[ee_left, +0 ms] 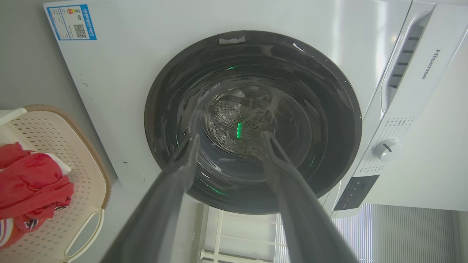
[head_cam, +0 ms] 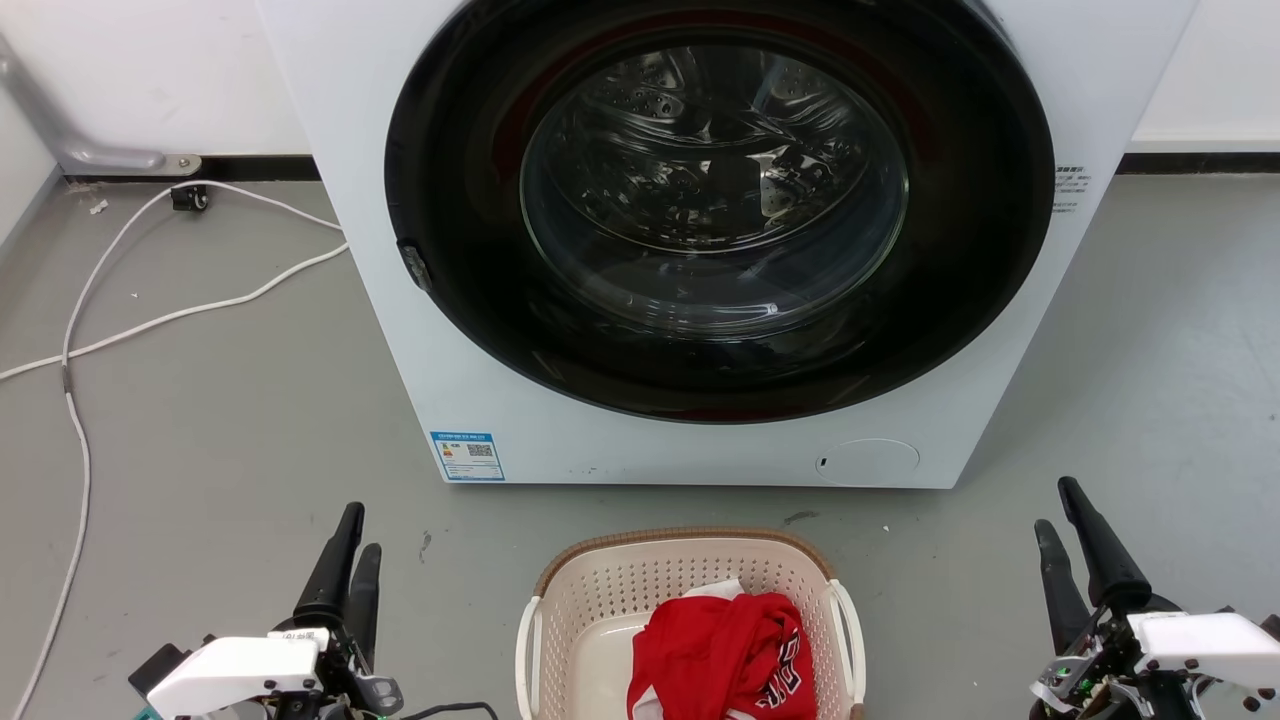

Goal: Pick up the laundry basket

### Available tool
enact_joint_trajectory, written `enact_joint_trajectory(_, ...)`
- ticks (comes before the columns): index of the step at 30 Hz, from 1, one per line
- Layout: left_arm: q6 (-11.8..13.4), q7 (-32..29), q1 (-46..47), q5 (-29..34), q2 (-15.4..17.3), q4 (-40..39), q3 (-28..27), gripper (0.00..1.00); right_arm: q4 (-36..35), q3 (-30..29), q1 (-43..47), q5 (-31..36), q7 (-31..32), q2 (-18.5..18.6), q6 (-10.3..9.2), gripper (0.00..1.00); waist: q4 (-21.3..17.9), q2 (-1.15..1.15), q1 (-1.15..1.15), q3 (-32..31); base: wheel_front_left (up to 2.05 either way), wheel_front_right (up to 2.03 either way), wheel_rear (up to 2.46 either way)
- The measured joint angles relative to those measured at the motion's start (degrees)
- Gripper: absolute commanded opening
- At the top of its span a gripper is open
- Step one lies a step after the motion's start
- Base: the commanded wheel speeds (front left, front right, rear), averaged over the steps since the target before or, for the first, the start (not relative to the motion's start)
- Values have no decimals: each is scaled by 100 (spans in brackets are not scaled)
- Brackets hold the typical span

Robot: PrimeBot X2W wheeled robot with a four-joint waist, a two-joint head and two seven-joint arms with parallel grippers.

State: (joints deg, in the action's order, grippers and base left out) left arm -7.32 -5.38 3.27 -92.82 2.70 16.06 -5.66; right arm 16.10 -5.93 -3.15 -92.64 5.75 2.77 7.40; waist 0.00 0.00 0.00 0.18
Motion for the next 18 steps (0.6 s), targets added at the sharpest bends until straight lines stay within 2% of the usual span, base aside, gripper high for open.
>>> enact_joint_trajectory(11,-1,300,-73,215,0,-259,92,100,-175,60,86,193,-300,-4,0,100,4,0,0,0,0,0,0)
enact_joint_trajectory(15,0,394,-115,500,1,-256,4,100,-204,29,90,435,-401,-4,0,100,5,0,0,-1,0,0,0)
enact_joint_trajectory(18,26,467,-131,668,1,-264,-94,100,-254,20,90,865,-479,-4,0,100,5,0,0,-2,0,0,0)
